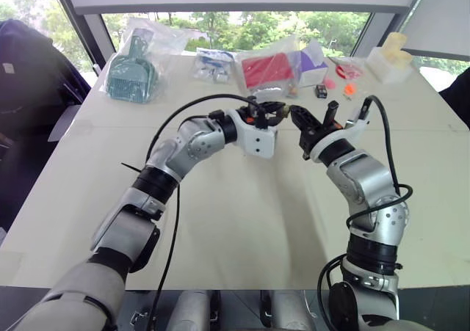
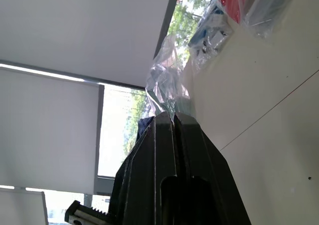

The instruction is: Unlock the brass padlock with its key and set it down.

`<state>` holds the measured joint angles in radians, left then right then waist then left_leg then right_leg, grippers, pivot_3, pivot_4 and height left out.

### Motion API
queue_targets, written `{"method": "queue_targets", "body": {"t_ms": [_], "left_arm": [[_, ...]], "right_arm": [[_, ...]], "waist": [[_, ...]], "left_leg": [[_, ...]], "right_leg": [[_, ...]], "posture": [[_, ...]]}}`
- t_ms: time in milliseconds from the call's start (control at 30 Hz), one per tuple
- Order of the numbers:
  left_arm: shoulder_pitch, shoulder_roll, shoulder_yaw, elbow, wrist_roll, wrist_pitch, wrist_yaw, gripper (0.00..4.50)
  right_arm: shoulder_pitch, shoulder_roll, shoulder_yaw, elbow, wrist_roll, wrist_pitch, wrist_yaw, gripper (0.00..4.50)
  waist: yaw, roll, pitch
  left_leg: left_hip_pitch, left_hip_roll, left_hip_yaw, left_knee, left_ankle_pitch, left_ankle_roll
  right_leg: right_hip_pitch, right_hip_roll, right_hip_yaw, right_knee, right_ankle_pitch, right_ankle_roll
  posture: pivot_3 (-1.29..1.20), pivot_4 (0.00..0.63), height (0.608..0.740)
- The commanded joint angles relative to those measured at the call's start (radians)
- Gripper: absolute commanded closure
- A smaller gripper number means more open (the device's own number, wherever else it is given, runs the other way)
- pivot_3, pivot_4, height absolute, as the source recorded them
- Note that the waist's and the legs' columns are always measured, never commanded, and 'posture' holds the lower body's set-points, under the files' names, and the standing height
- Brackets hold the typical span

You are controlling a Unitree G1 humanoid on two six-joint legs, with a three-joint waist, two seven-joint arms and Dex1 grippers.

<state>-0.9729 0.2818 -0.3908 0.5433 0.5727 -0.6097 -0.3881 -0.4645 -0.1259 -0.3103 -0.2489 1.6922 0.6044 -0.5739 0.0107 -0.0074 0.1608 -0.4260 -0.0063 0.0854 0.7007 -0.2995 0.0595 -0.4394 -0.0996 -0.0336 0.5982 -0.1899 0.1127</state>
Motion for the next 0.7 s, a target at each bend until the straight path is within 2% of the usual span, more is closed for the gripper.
{"method": "queue_targets", "body": {"t_ms": [33,133,167,200,300,433,700], "left_arm": [[-0.034,-0.023,-0.005,-0.020,-0.130,-0.050,-0.093,3.82],[-0.055,-0.014,0.003,0.022,-0.178,-0.036,-0.165,3.82],[-0.065,-0.011,0.007,0.037,-0.187,-0.037,-0.176,3.82],[-0.075,-0.009,0.009,0.051,-0.193,-0.041,-0.182,3.82],[-0.097,-0.008,0.015,0.082,-0.211,-0.047,-0.183,3.82],[-0.105,-0.007,0.019,0.093,-0.221,-0.059,-0.173,3.82],[-0.080,-0.004,0.018,0.051,-0.234,-0.072,-0.173,3.82]], "right_arm": [[0.015,-0.092,0.013,0.004,-0.142,0.012,0.095,4.23],[0.031,-0.213,0.028,-0.040,-0.207,0.065,0.272,3.23],[0.038,-0.264,0.038,-0.046,-0.246,0.085,0.327,2.63],[0.048,-0.309,0.049,-0.052,-0.282,0.103,0.386,2.20],[0.075,-0.392,0.053,-0.065,-0.290,0.155,0.534,0.75],[0.082,-0.453,0.061,-0.062,-0.341,0.195,0.613,0.75],[0.056,-0.430,0.070,-0.034,-0.380,0.224,0.663,0.75]], "waist": [[0.002,0.000,0.000],[-0.001,0.000,0.000],[-0.001,0.000,0.000],[-0.001,0.000,0.000],[-0.002,0.000,0.000],[0.000,0.000,0.000],[0.002,0.000,0.000]], "left_leg": [[0.000,0.000,0.000,0.000,0.000,0.000],[0.000,0.000,0.001,0.000,0.000,0.000],[0.000,0.000,0.001,0.000,0.000,0.000],[0.000,0.000,0.002,0.000,0.000,0.000],[0.001,0.000,0.001,0.000,0.000,0.000],[0.001,0.002,0.001,0.000,0.000,0.000],[0.001,0.001,0.001,0.000,0.000,0.000]], "right_leg": [[0.000,0.000,0.000,0.000,0.000,0.000],[0.000,0.000,0.000,0.000,0.000,0.000],[0.000,0.000,0.001,-0.001,0.000,0.000],[0.000,0.000,0.001,-0.001,0.000,0.000],[-0.001,0.000,0.001,-0.002,0.000,0.000],[-0.001,0.002,0.001,-0.001,0.000,0.000],[0.000,0.001,0.001,-0.001,0.000,0.000]], "posture": [[0.00,0.150,0.740],[0.00,0.150,0.740],[0.00,0.150,0.740],[0.00,0.150,0.740],[0.00,0.150,0.740],[0.00,0.150,0.740],[0.00,0.150,0.740]]}}
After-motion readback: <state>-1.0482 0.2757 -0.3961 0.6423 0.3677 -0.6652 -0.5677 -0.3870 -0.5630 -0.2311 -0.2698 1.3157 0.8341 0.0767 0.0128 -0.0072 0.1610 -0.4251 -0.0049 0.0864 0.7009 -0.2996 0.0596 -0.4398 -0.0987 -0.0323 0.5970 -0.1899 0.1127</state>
